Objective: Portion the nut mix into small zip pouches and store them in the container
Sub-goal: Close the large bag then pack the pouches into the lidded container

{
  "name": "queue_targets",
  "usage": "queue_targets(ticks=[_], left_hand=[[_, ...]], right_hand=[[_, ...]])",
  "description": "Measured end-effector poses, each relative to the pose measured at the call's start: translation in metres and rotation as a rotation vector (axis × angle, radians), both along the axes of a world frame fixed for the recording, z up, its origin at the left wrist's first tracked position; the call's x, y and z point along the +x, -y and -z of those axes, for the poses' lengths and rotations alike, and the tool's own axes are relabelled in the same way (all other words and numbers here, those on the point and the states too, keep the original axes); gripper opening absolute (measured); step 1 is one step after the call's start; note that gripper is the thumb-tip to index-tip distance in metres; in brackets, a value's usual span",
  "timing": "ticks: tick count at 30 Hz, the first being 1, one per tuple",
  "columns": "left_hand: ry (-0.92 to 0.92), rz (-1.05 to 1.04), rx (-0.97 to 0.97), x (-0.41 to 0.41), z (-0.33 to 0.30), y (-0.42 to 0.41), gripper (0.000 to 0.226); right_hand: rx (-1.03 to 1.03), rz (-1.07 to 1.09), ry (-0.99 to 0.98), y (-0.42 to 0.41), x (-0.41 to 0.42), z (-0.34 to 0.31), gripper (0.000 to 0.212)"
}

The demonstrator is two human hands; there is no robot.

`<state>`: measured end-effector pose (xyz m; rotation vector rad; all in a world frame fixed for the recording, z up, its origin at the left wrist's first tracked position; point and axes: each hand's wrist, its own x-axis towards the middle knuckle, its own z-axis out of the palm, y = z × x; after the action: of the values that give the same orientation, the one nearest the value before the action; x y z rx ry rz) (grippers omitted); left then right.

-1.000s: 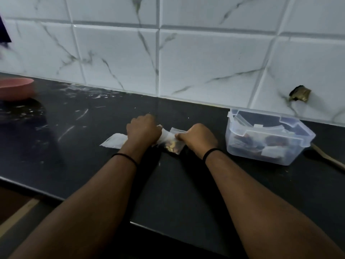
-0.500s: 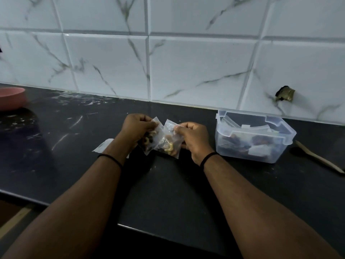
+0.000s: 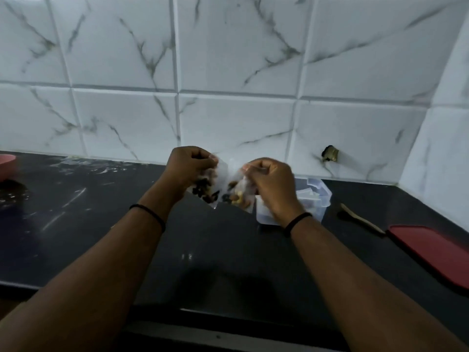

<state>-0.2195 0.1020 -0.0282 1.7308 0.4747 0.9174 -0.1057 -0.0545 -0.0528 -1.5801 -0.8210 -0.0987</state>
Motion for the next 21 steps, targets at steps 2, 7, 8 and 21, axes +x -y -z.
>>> queue_targets(ticks=[2,7,8,21], left_hand=[[0.016,0.083,0.004,0.013,-0.014,0.02,0.012],[-0.01,0.155,0.054,0.058,-0.034,0.062,0.007],[-0.009,0.155,0.041,0.067,-0.035,0.068,0.005],[-0.332,0.083,0.038,0.142,0.002,0.056,0.022]], right_hand=[[-0.002,0.071,0.05,0.028,0.021,-0.024,0.01],[-0.118,0.238,0.215,0.081,0.075,-0.063,0.017],[-0.159,0.26,0.215,0.086,0.083,-0.066,0.016],[-0.573,0.136,0.177,0.064,0.143,-0.031,0.016]])
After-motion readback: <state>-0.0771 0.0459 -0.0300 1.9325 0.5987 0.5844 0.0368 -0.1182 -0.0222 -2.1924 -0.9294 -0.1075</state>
